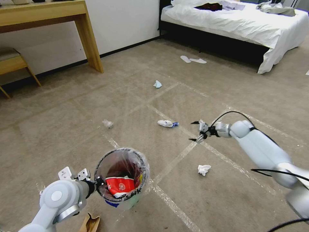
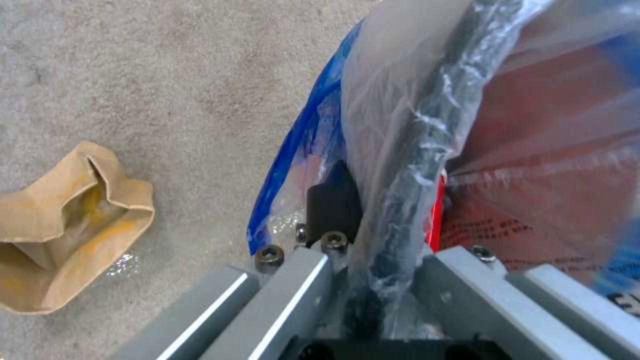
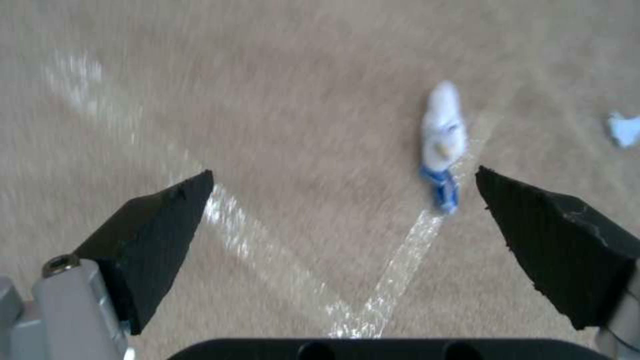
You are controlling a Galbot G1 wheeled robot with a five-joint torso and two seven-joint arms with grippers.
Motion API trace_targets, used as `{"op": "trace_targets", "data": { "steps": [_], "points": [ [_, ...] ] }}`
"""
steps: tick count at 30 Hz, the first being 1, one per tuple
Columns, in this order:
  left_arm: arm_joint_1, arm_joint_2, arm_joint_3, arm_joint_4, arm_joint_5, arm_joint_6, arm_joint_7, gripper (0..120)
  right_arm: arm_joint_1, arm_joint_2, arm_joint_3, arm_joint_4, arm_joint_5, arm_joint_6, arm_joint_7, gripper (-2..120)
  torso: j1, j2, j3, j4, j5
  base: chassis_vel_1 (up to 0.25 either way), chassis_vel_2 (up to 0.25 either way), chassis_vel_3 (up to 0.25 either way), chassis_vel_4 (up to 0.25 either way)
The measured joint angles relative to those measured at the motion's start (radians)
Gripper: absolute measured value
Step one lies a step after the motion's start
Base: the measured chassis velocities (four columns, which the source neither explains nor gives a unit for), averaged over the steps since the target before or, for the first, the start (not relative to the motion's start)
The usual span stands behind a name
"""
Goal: Pick up the trash bin and place the garbage on the floor into it.
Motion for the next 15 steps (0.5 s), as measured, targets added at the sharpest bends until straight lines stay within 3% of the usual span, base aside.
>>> {"op": "trace_targets", "data": {
  "steps": [1,6,15],
  "points": [
    [0.004,-0.001,0.000,-0.003,0.005,0.000,0.003,0,0.014,0.042,-0.013,-0.062,-0.067,0.009,0.015,100,0.000,0.000,0.000,0.0001,-0.0002,0.000,0.000,0.000,0.000],
    [0.015,-0.004,0.003,-0.011,0.023,0.001,0.009,0,0.017,0.090,-0.043,-0.152,-0.118,0.012,0.064,100,0.000,0.000,0.000,0.0003,0.0000,0.000,0.000,0.000,0.000],
    [0.031,-0.007,0.002,-0.026,0.034,0.001,0.010,0,-0.025,0.070,-0.107,-0.229,-0.128,-0.049,0.187,100,0.000,0.000,0.000,0.0000,0.0003,0.000,0.000,0.000,0.000]
  ]
}}
